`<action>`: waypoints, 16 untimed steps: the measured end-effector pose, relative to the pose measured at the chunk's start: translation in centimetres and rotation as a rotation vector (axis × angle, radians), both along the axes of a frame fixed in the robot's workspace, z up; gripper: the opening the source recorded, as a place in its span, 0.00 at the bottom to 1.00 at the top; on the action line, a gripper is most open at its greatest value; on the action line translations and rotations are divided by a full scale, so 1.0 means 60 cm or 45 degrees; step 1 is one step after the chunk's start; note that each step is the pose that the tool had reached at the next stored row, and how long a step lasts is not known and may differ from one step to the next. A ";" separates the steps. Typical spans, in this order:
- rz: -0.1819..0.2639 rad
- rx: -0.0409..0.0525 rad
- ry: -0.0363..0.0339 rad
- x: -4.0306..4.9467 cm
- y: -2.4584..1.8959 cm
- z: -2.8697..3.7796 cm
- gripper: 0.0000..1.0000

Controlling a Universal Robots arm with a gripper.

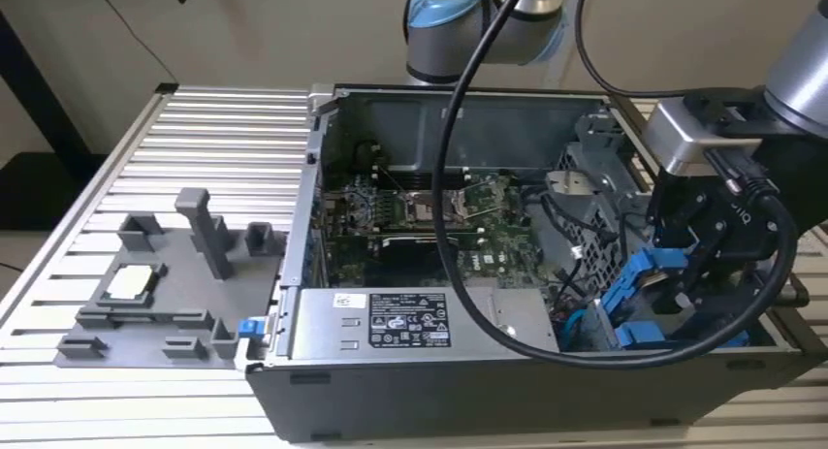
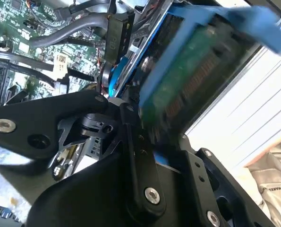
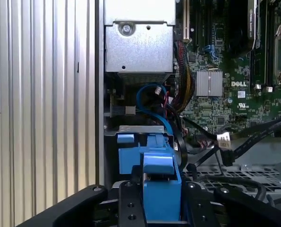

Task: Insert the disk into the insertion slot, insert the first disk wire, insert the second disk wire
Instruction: 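Insert the disk into the insertion slot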

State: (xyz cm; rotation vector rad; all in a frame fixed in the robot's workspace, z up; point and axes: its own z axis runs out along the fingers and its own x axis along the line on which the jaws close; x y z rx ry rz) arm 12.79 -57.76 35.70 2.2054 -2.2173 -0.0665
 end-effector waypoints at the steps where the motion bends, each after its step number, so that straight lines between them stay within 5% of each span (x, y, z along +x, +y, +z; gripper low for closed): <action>1: 0.000 0.000 0.0000 0.000 0.0000 0.001 0.41; 14: 0.000 0.000 -0.0001 0.000 0.0009 0.060 0.49; 16: 0.000 0.022 -0.0126 -0.001 0.0008 0.061 0.49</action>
